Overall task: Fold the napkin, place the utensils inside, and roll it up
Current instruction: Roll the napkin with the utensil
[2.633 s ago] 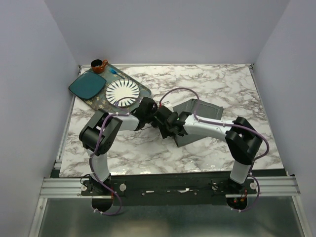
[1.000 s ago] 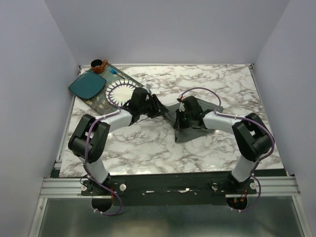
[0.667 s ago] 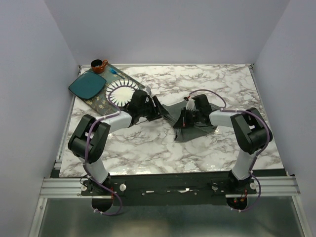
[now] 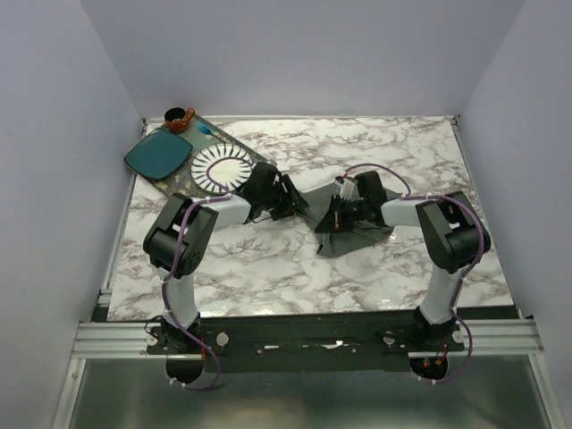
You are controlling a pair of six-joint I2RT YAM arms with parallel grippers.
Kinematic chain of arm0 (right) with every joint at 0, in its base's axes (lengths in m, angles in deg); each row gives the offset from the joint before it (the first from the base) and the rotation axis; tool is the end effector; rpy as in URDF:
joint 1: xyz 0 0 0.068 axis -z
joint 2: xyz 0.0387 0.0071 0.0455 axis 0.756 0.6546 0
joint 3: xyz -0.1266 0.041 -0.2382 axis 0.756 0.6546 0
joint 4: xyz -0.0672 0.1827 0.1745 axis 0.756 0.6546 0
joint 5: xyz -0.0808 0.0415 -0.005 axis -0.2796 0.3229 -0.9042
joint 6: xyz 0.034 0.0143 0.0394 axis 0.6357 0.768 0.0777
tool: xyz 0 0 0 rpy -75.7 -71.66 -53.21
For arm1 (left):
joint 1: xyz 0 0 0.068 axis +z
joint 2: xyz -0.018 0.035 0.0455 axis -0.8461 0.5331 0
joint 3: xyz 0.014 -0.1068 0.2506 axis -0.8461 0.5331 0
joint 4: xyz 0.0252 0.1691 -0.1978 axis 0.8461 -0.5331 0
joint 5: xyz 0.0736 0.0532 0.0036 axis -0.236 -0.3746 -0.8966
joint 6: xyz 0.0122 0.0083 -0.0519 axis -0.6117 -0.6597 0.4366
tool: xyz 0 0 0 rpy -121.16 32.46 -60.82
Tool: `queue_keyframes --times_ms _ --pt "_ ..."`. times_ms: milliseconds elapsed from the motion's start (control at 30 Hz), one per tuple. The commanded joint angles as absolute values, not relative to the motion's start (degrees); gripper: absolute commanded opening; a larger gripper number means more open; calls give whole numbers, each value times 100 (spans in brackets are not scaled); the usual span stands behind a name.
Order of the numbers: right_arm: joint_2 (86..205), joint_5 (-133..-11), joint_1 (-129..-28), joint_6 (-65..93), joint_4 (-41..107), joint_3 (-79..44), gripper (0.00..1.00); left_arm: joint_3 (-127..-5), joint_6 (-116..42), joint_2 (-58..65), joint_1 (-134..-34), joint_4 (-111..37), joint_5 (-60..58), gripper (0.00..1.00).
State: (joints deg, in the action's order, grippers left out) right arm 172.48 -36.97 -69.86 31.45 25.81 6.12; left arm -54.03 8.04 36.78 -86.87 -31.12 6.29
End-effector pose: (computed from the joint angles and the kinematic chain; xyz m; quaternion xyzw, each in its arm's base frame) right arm 0.3215 0.1475 0.1180 -0.0975 0.8783 0.4376 0.1659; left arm 0.3400 -0.2002 0.1516 -0.1582 0.8861 -0.3757 0.2207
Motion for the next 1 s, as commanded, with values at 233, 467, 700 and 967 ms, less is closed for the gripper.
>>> queue_keyframes --times_ms 233,467,700,967 --pt "17457 -4172 -6950 2478 3655 511 1 -5664 290 3809 -8741 -3051 65 21" --pt "17353 -4234 -6950 2275 4059 379 1 -5972 -140 3572 -8837 -3717 -190 0" --pt "17194 -4120 -6950 2310 4156 476 1 -6552 26 3475 -9021 -4879 -787 0" --pt "16729 -5173 -7336 2363 4419 362 15 -6765 474 3791 -9074 -5057 -736 0"
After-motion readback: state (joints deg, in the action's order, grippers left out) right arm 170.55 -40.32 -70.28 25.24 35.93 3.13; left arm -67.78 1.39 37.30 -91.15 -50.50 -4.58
